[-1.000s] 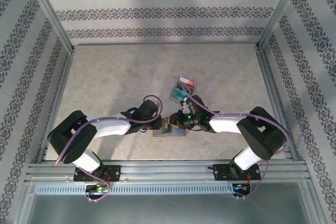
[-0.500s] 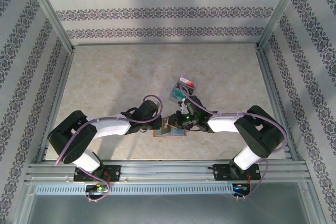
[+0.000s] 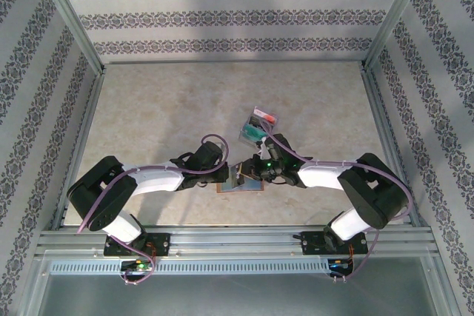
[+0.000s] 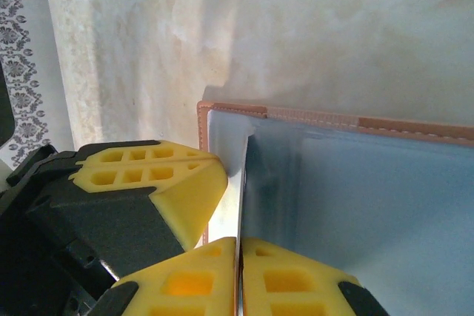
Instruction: Take the credit cards out of the card holder
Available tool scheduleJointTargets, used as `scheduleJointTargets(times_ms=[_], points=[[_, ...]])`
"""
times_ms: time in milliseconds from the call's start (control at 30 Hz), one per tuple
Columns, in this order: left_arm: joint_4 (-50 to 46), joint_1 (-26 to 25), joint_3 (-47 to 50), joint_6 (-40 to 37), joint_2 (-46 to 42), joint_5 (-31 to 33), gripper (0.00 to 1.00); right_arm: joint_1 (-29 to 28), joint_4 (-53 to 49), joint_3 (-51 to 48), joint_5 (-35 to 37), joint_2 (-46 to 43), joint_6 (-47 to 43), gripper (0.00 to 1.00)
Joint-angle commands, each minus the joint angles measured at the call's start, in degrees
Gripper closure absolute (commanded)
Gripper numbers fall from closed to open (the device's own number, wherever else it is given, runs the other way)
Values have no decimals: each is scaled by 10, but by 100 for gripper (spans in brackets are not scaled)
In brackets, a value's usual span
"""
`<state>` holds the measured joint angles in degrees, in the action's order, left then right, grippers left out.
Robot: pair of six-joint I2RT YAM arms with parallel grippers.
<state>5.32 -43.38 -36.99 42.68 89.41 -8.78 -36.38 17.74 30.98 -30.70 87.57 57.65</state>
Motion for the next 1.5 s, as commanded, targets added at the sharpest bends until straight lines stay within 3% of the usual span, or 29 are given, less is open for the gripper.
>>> scheduleJointTargets(times_ms=[0,200,500,833,1000,1333,1467], points=[[-21,7,19,11,-2,13,96,7,-13,-8,11,-18,-24,90],[-29,11,23,7,-12,20,96,10,-81,5,33,-46,-63,96],[-30,26,18,-7,-24,34,93,19,-329,108,124,-117,-213,97],[-31,41,7,-26,-50,43,84,48,-504,289,216,-83,-426,98],[-44,44,7,-34,-87,53,66,55,-556,391,248,-27,-559,98],[-97,55,16,-40,-165,108,3,65,-596,535,286,107,-740,99],[-115,59,27,-34,-192,130,1,71,-595,560,299,142,-779,100]])
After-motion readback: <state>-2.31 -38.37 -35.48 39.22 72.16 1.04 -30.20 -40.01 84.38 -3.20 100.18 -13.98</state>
